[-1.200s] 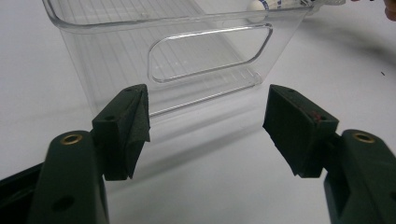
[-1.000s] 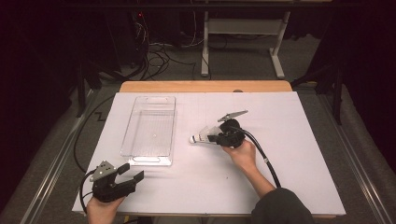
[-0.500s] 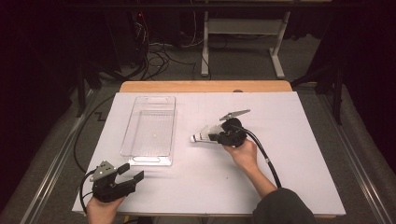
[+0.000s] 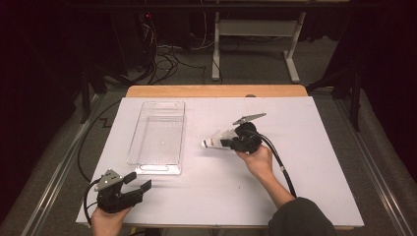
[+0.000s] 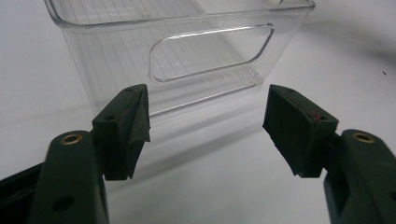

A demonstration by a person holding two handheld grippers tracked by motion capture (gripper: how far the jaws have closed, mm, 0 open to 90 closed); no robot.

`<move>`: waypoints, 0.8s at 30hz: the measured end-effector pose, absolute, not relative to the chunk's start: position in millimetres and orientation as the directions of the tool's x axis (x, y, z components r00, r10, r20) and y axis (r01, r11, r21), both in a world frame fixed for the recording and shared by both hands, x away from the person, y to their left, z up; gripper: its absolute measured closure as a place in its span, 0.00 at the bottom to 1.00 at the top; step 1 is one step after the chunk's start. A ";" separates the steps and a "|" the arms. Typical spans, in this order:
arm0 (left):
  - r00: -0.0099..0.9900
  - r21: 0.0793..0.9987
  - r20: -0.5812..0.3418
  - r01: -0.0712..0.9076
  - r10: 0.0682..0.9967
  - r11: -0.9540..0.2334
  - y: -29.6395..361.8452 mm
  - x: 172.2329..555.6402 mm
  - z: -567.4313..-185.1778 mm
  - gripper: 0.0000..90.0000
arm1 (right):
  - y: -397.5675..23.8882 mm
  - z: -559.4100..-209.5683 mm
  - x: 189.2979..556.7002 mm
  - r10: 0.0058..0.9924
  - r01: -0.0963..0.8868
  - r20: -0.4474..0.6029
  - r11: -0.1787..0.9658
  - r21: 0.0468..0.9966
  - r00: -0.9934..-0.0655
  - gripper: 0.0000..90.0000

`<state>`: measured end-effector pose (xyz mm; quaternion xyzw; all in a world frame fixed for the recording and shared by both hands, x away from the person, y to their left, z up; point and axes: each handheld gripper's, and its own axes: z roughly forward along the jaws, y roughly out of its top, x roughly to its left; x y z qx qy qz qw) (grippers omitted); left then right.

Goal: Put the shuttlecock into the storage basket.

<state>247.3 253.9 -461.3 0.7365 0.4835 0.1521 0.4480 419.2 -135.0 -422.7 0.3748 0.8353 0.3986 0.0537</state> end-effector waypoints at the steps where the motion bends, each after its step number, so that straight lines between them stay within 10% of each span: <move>1: 0.486 0.807 -0.208 0.575 0.849 -0.132 254.1 247.4 -461.3 0.36 | -134.7 -421.9 419.0 0.669 0.584 0.209 0.402 0.706 -0.713 0.97; 24: 0.487 0.807 -0.214 0.576 0.847 -0.128 256.4 248.0 -461.1 0.36 | -127.6 -402.9 419.3 0.651 0.565 0.207 0.404 0.719 -0.730 0.97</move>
